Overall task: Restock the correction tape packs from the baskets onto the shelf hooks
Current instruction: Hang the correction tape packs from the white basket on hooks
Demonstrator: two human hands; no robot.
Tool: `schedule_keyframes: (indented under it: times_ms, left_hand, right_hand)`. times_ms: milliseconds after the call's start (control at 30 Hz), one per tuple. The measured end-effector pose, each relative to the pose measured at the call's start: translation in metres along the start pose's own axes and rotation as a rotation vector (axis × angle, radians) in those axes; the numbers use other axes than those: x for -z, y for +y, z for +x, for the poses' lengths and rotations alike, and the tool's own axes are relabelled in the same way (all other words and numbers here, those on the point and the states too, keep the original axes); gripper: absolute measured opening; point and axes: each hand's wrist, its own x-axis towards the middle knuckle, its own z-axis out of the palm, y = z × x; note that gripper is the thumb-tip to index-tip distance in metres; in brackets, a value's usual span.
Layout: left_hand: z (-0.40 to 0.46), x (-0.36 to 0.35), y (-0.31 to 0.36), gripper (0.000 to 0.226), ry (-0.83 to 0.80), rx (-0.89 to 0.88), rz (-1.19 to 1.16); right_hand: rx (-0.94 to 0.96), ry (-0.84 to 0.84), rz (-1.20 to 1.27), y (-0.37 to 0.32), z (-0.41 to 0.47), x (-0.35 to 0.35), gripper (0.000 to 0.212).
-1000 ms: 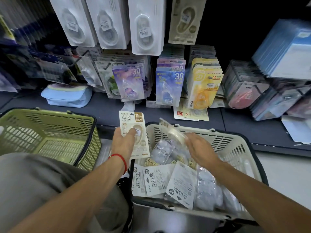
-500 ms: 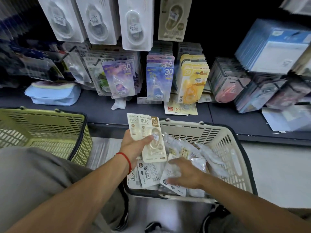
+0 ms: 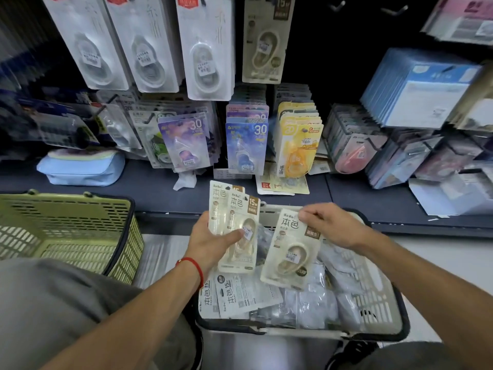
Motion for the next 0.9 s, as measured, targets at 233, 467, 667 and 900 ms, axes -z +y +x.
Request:
schedule_keyframes:
  times_ms: [233,467,667,900]
  left_hand:
    - [-0.010,-0.022,0.044,0.063,-0.300,-0.030,-0.332]
    - [-0.012,-0.040,0.090,0.064,-0.311,-0.171,-0.394]
    - [-0.001,-0.040,0.149,0.074,-0.185,-0.301,-0.390]
    - [0.014,-0.035,0.218,0.079,-0.187,-0.493,-0.378]
  right_hand:
    - [0.185,0.243,-0.061,-0.053,0.030,0.041,0.031]
    - [0.269,0.438,0.003,-0.082,0.046,0.067,0.015]
    - [0.077,0.518,0.643,-0.097,0.052,0.079,0.055]
    - [0.238,0.367,0.731,-0.110,0.045,0.068,0.057]
